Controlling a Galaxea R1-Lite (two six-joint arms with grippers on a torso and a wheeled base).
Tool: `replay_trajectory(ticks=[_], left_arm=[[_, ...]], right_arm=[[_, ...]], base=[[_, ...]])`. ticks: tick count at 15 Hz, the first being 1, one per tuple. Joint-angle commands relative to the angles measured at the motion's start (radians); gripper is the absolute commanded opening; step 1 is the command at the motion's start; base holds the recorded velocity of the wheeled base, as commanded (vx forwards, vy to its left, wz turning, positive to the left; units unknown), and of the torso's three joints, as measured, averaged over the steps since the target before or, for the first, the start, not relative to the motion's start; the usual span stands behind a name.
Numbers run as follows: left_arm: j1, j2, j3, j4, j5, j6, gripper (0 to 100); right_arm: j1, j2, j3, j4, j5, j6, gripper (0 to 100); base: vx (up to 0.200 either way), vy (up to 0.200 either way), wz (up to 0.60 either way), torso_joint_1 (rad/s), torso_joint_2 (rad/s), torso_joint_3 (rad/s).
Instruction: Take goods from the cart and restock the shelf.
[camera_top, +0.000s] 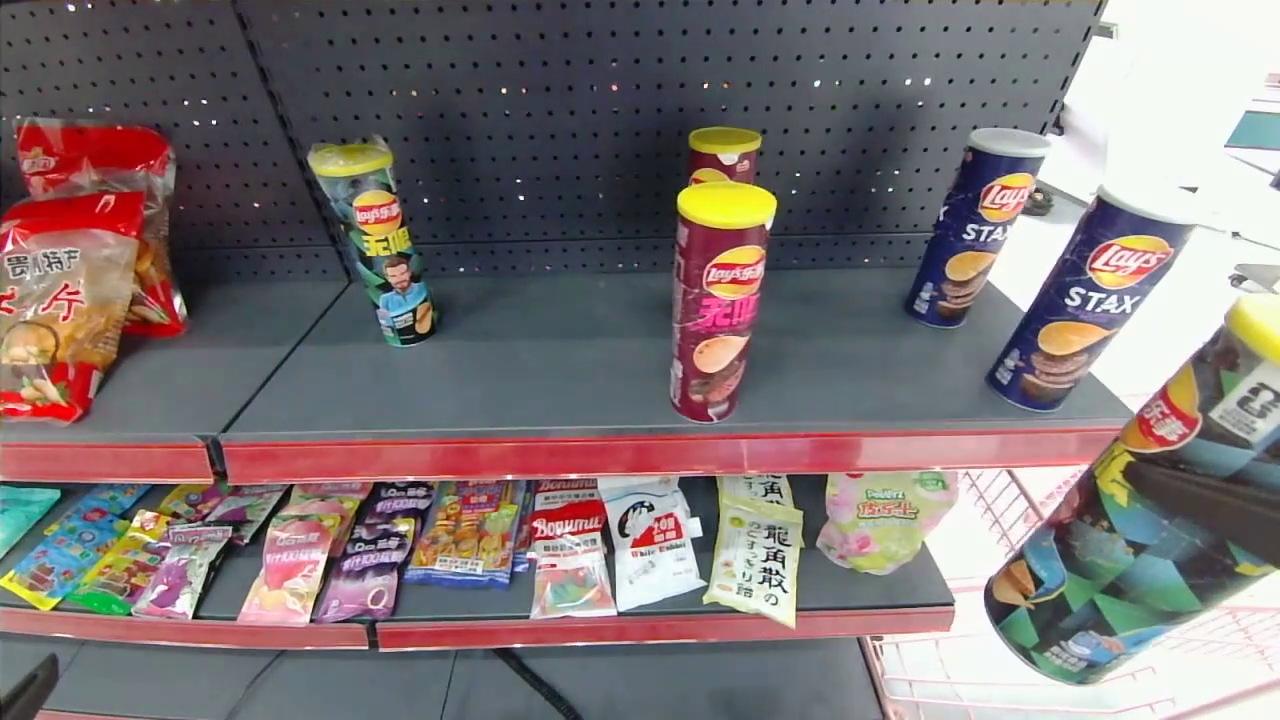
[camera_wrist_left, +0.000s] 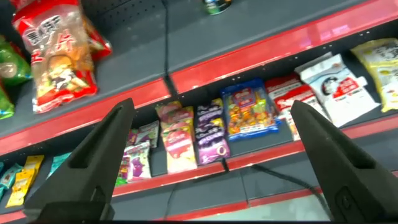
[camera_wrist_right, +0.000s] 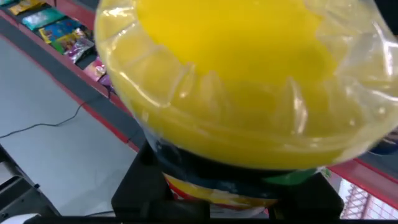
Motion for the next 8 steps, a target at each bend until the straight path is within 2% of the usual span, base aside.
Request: replay_trajectory(ticks=[1,4,8], left_arm=[[0.000,0.000,0.000,0.000,0.002,0.000,100],[0.000,0.002,-0.002,-0.002,0.002,0.000,100],[0.000,0.002,-0.005,-0.002,0.002,0.000,100]], right_arm=[[0.043,0.009,0.000,-0.001,0.012,-0.001,0],[0.080,0.024,-0.003,-0.002,0.026,-0.002,0],[0.082,0.041,-0.013,-0.005,0.026,-0.002,0]], base=[[0.000,0.200,0.00,0.002,0.01,0.002],[0.000,0.200,0.00,0.004,0.00,-0.001],[0.000,0.200,0.00,0.006,0.00,0.002]])
